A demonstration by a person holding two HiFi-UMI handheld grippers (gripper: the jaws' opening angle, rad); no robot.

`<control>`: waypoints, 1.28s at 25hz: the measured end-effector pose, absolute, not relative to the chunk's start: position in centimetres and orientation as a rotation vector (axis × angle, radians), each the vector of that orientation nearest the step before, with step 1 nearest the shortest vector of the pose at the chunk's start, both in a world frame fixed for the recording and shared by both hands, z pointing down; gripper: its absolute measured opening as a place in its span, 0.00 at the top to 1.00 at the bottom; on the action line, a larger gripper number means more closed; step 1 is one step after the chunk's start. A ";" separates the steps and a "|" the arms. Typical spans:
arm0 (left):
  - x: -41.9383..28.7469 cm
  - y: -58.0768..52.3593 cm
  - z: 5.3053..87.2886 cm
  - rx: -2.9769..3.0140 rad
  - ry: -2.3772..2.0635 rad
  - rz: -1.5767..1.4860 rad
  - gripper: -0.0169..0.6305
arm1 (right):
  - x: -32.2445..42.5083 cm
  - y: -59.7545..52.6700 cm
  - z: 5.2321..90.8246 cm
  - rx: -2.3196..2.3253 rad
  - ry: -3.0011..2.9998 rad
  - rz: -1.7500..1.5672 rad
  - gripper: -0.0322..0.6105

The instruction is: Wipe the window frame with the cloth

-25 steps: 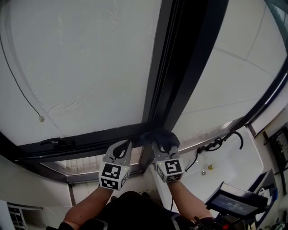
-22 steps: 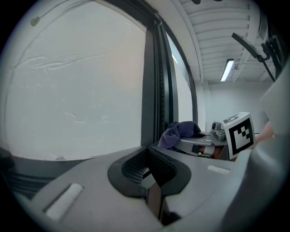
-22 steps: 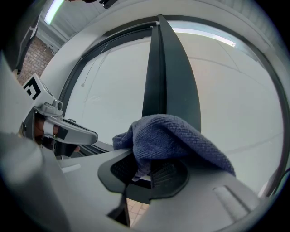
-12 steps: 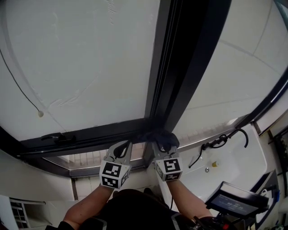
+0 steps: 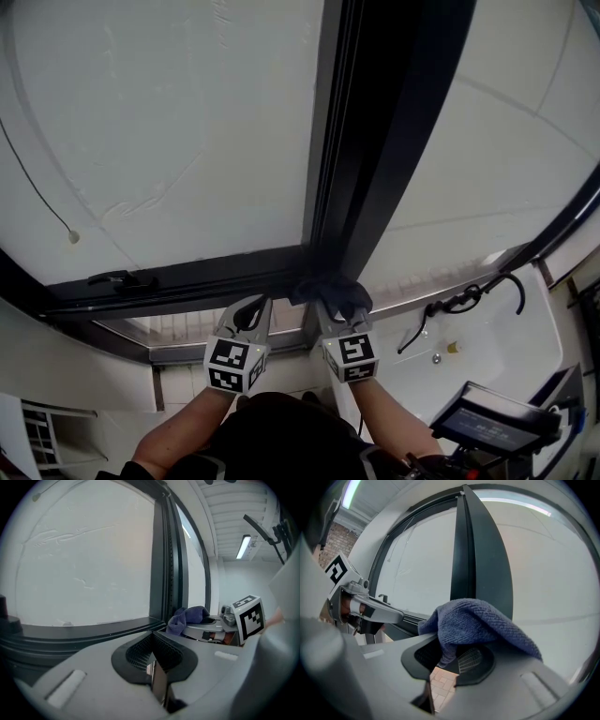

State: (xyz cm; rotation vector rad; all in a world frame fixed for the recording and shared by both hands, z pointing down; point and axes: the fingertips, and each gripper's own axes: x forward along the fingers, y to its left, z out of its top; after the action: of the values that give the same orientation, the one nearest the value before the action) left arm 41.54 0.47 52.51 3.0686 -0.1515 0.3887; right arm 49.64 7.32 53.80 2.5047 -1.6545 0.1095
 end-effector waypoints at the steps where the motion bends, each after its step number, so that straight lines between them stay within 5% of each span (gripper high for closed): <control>1: 41.6 0.6 52.5 3.066 -0.161 0.389 0.98 | 49.4 7.5 53.6 2.493 -1.670 0.111 0.84; 32: 36.2 -3.1 52.8 2.989 -0.430 0.372 0.98 | 46.6 3.6 54.3 2.044 -2.042 0.124 0.85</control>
State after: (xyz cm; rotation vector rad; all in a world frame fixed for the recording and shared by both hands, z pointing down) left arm 36.24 -3.07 52.75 2.9889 -0.4296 0.3717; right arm 46.64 3.63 54.30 2.0442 -2.0420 0.1242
